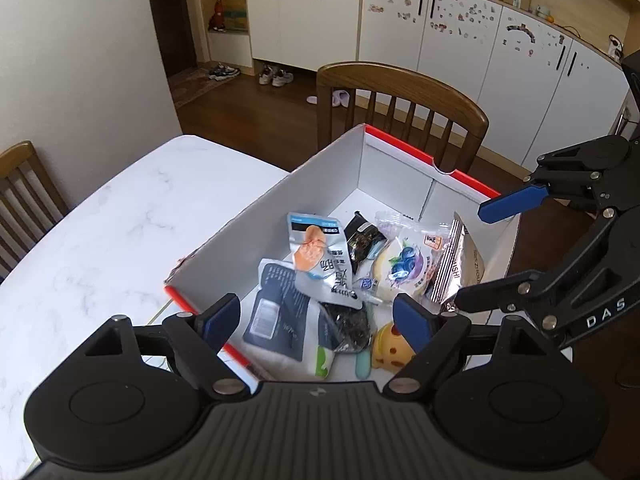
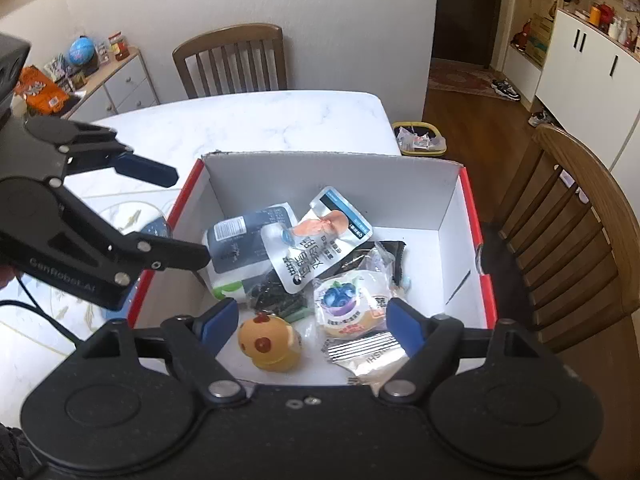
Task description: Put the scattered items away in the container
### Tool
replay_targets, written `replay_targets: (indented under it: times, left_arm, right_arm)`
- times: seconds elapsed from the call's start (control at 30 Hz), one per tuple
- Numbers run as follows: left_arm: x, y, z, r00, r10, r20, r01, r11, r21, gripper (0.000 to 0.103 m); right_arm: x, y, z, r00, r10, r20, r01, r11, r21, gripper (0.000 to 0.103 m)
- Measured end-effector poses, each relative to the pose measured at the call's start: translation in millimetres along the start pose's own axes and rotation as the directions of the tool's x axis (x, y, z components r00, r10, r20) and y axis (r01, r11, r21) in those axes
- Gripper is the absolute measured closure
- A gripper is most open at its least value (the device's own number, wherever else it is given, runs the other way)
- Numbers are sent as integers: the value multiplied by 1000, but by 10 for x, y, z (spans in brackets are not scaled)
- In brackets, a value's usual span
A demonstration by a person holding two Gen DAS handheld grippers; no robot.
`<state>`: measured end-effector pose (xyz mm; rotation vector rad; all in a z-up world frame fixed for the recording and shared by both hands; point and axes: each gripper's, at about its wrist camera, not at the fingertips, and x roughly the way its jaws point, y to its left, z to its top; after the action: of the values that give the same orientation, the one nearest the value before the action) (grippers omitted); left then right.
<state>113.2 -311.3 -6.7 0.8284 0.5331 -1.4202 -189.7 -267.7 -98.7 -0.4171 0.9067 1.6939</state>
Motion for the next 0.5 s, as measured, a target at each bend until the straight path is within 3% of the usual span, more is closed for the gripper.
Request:
replay_targets:
  times: [0.3, 0.43, 0.5]
  left_arm:
    - [-266, 85, -278, 1000, 7, 24, -6, 999, -44, 17]
    - [-387, 133, -383, 999, 17, 46, -13, 996, -83, 2]
    - [-451, 163, -434, 998, 24, 59, -18, 995, -103, 2]
  right_arm:
    - [-139, 140, -135, 997, -35, 71, 31, 998, 57, 18]
    - [-194, 220, -192, 994, -58, 96, 49, 995, 90, 17]
    - [-230, 257, -216, 992, -68, 109, 56, 993, 108, 17]
